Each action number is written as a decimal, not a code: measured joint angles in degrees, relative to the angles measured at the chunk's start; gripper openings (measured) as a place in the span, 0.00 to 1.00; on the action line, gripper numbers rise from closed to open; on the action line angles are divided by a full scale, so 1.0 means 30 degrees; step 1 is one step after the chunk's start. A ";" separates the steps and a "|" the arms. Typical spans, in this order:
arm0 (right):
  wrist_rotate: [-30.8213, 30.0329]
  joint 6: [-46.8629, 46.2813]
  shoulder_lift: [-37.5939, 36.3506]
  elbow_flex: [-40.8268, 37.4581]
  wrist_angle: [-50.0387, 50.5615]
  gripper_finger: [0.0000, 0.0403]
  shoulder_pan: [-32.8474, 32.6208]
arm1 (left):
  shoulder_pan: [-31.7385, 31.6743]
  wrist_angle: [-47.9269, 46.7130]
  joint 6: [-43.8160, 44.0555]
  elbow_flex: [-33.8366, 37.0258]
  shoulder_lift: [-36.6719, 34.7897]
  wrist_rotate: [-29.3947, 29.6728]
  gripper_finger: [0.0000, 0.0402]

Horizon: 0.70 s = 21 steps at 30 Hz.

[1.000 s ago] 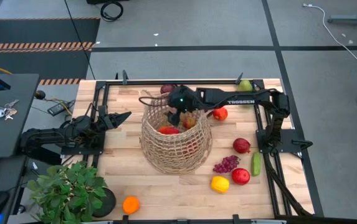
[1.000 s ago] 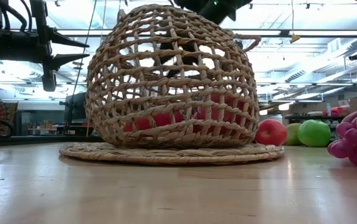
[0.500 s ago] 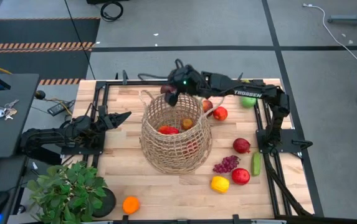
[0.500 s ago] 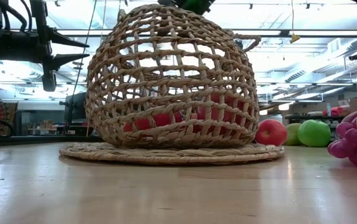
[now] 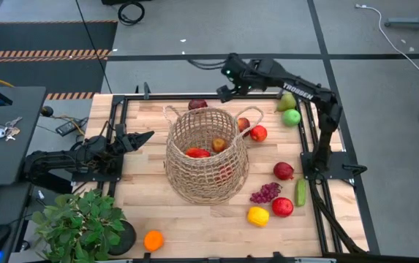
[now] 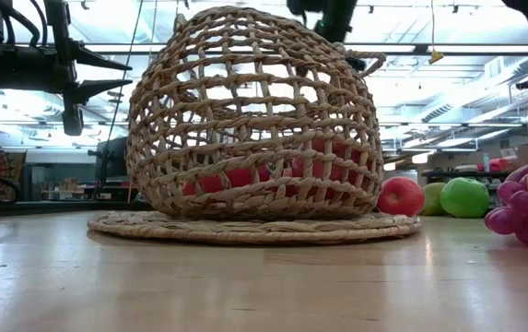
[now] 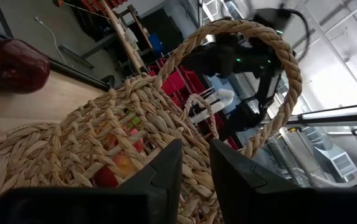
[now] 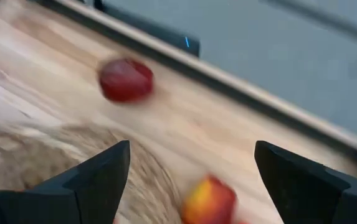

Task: Build produce basket
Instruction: Put the red apple into the basket

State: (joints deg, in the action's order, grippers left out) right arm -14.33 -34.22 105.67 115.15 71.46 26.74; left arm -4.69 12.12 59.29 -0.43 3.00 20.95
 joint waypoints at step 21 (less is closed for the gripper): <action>0.3664 0.7262 0.0007 -0.5496 0.0039 0.86 0.9872 | 0.0006 0.0000 -0.0007 0.0005 -0.0004 0.0001 0.23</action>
State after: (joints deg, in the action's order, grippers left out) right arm -3.33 -12.44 105.69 98.67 71.58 56.36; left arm -4.67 12.12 59.27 -0.41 2.99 20.95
